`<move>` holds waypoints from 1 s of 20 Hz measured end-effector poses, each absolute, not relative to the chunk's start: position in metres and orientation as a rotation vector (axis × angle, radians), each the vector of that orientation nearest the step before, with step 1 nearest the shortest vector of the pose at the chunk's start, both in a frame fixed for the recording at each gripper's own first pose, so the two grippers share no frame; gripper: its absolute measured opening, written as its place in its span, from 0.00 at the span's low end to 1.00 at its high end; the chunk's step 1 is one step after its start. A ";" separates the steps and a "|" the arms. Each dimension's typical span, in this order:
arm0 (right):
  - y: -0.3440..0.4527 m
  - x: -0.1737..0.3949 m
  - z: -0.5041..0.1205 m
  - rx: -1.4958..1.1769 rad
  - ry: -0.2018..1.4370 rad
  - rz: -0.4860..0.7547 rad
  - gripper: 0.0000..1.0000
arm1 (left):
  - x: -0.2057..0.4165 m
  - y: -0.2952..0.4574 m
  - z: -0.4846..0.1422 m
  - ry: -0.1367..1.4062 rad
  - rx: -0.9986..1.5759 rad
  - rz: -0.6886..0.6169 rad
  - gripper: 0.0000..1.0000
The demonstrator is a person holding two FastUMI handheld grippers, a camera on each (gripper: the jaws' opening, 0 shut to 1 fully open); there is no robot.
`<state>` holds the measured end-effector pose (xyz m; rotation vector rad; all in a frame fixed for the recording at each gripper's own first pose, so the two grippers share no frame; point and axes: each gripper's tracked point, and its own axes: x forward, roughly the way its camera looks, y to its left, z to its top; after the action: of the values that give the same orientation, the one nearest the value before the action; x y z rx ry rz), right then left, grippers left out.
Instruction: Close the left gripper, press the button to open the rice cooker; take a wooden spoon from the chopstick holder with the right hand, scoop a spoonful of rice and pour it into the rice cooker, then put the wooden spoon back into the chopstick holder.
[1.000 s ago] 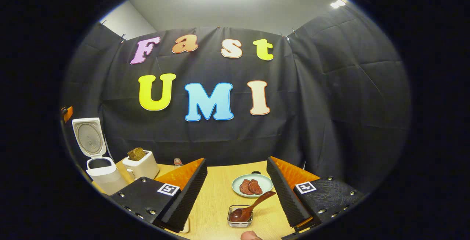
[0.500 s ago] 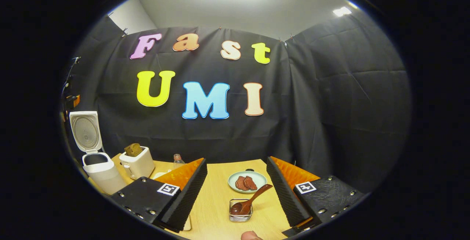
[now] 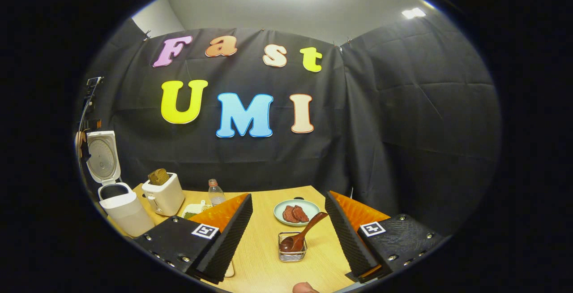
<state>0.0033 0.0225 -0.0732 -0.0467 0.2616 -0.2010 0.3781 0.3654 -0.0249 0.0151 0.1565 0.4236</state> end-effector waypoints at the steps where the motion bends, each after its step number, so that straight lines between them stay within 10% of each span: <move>1: 0.023 0.002 -0.072 -0.048 0.260 -0.201 0.99 | 0.382 0.365 -0.033 0.181 0.011 0.427 0.91; 20: -0.005 0.024 -0.067 -0.067 0.246 -0.043 0.99 | 0.308 0.286 -0.053 0.271 -0.015 0.390 0.97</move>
<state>0.0244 -0.0048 -0.0673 -0.0666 0.2462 -0.0431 0.3081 0.2864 -0.0530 -0.0151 0.2706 0.3901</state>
